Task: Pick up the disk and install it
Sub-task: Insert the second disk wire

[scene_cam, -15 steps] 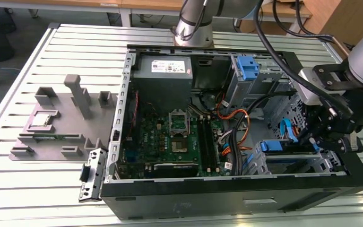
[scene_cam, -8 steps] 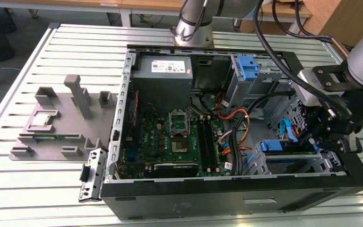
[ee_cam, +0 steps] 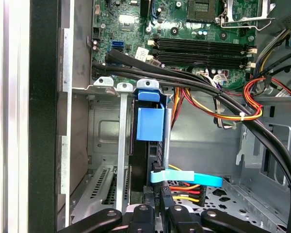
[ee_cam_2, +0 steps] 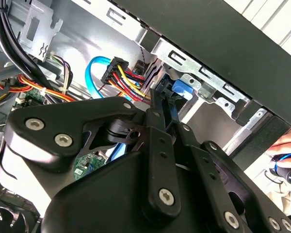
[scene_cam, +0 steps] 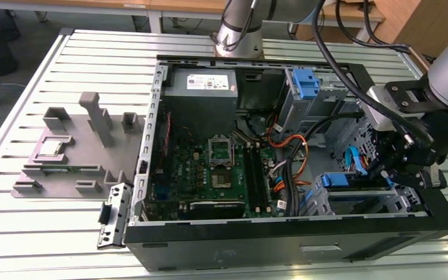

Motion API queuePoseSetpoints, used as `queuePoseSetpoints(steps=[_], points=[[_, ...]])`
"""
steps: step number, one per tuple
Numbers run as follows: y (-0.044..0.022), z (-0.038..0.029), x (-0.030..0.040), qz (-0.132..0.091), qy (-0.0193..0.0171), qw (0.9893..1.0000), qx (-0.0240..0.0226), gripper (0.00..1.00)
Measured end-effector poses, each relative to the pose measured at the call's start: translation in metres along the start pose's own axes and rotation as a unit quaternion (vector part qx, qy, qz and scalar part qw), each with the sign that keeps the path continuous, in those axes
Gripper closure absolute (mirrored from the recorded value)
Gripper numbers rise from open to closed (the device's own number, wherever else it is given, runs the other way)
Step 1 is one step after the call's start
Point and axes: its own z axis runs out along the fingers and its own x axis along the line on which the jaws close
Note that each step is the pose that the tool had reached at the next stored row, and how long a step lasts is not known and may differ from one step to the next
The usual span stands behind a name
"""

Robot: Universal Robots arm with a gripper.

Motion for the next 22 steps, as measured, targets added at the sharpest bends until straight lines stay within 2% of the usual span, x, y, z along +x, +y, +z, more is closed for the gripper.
queuePoseSetpoints(steps=[8,11,12,15,22], points=[[0.0,0.0002,0.0,0.0,0.0,1.0,0.0,0.82],[0.0001,0.0013,0.0,0.0,-0.0011,1.0,0.0,0.82],[0.0001,0.0009,0.0,0.0,-0.0006,1.0,0.0,0.75],[0.0,-0.0002,0.0,0.0,0.0,1.0,0.0,0.75],[-0.0012,-0.0164,-0.0009,0.0,-0.0002,1.0,0.0,0.75]])
